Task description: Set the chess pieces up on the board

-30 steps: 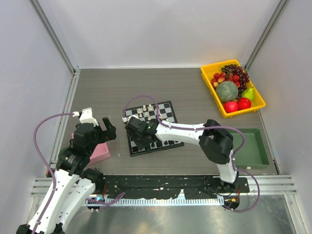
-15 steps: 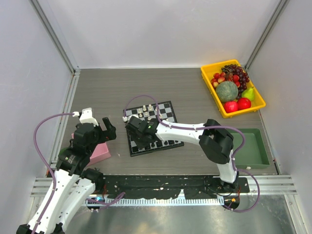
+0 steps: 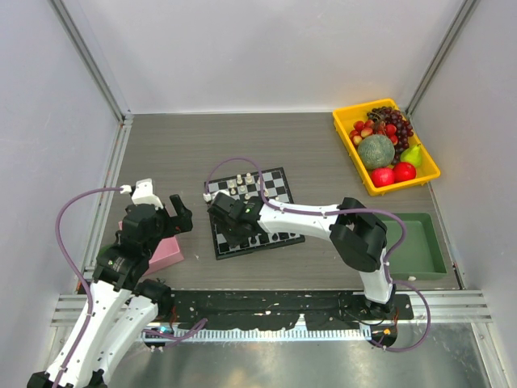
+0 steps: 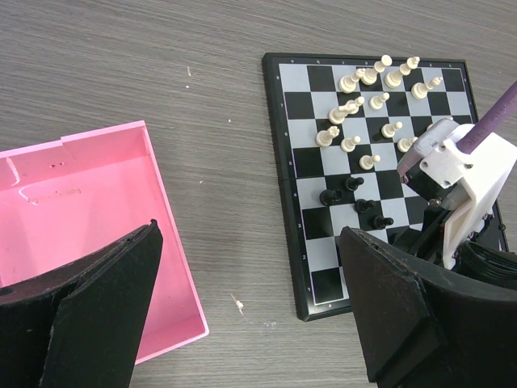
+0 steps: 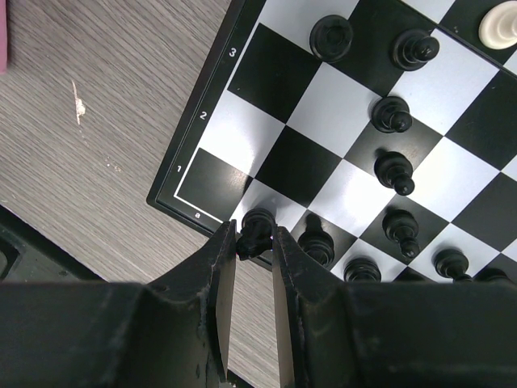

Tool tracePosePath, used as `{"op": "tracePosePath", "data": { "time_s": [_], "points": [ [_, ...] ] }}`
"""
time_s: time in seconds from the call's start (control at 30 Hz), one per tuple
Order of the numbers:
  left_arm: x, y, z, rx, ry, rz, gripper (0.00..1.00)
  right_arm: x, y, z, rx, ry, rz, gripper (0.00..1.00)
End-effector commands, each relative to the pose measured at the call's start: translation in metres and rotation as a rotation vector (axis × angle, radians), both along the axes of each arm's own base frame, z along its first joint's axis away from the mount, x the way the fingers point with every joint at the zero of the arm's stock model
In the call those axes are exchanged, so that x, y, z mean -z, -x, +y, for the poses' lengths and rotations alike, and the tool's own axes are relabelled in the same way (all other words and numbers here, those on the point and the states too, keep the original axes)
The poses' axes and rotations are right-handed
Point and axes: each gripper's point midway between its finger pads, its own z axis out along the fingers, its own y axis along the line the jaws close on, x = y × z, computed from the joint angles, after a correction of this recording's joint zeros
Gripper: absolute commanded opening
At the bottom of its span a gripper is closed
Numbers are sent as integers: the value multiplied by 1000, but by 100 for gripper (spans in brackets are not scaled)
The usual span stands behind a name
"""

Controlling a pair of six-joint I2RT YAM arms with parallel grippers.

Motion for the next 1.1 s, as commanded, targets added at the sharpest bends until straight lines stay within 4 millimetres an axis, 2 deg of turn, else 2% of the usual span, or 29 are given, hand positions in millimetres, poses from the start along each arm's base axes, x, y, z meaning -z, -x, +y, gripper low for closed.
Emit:
{"op": "tracePosePath", "data": {
  "time_s": [0.0,0.47,0.63,0.73,0.93,1.07],
  "points": [
    [-6,-3,2,-8,-5,-27,99,-6,-2,4,8,-16,-7,21],
    [-4,-2,3,-10,-8,-25,99,5,-1,3,9,7,0,22],
    [-4,-2,4,-14,-9,-25,99,6,-1,3,8,10,2,25],
    [-5,-2,4,-16,-9,-27,99,-1,-3,5,9,-4,-12,32],
    [-9,-1,7,-31,-7,-43,99,-29,-9,15,0,-62,-48,46],
    [-13,0,11,-53,-6,-58,99,-48,-16,23,-5,-99,-85,50]
  ]
}}
